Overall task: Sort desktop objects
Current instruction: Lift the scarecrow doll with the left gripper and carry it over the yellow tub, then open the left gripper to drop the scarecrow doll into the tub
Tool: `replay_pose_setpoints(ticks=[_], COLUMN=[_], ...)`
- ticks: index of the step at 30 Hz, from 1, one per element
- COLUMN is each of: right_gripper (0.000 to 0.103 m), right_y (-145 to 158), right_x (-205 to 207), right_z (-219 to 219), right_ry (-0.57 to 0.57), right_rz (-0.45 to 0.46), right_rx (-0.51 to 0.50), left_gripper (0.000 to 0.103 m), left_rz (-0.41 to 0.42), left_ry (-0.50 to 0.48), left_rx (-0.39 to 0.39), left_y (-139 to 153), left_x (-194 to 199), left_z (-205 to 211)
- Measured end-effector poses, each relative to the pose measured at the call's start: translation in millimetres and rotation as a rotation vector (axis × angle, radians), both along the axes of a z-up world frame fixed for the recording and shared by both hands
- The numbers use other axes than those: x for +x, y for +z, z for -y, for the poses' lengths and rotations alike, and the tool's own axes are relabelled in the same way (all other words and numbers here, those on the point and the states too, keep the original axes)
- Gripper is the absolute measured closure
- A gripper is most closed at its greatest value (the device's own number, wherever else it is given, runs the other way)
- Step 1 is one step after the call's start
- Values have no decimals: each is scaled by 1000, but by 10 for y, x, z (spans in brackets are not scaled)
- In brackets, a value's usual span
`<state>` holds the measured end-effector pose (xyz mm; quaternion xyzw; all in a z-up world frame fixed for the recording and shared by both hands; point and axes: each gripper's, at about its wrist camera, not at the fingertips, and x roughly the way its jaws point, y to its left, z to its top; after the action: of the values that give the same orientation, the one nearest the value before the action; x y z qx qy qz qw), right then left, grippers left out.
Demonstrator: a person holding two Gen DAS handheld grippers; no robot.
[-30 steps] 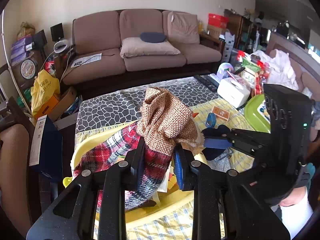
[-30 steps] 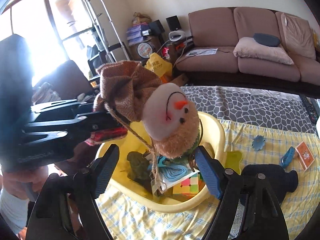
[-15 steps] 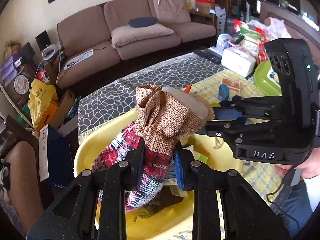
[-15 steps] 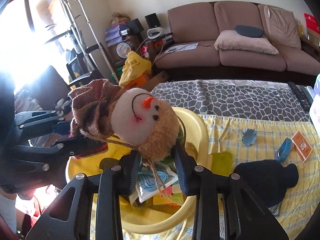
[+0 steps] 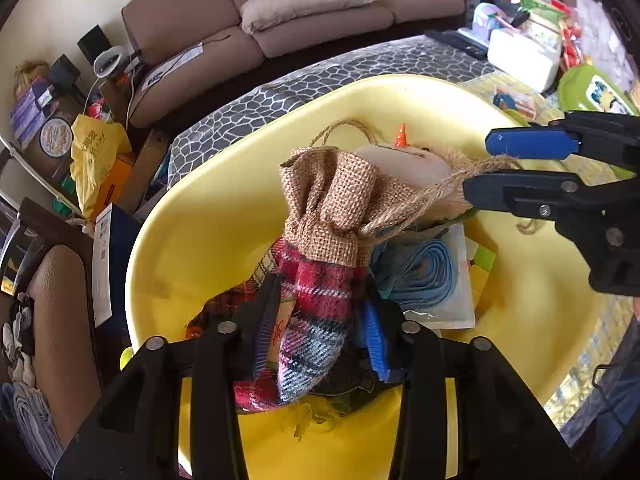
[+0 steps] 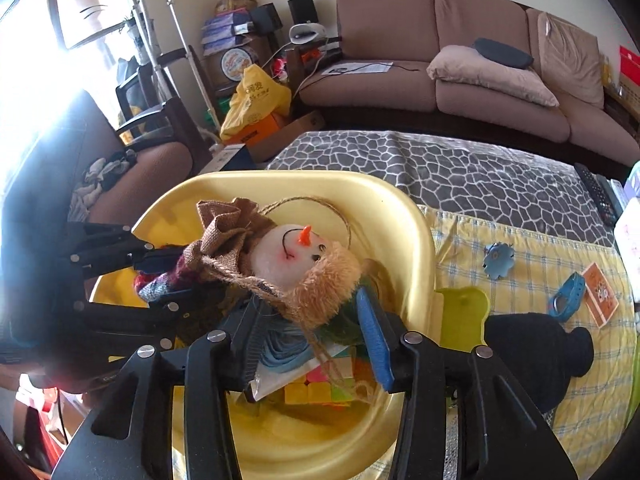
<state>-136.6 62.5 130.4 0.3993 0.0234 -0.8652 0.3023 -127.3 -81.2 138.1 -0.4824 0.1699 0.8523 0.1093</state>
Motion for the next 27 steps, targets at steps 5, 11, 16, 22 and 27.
replay_pose_setpoints(ticks=[5, 11, 16, 22, 27], right_gripper=[54, 52, 51, 51, 51], right_y=[101, 284, 383, 388, 408], right_x=[13, 62, 100, 93, 63], right_z=[-108, -275, -349, -402, -577], right_ry=[4, 10, 1, -3, -32], right_rz=[13, 26, 19, 17, 13], right_rx=[-39, -105, -127, -113, -112], left_gripper=[53, 58, 80, 93, 93], left_rz=[-27, -68, -24, 72, 118], left_ry=[29, 103, 130, 95, 76], left_rx=[137, 372, 288, 146, 103], left_y=[271, 649, 514, 152, 18], left_x=[140, 45, -243, -347, -259], left_z=[231, 556, 302, -80, -219])
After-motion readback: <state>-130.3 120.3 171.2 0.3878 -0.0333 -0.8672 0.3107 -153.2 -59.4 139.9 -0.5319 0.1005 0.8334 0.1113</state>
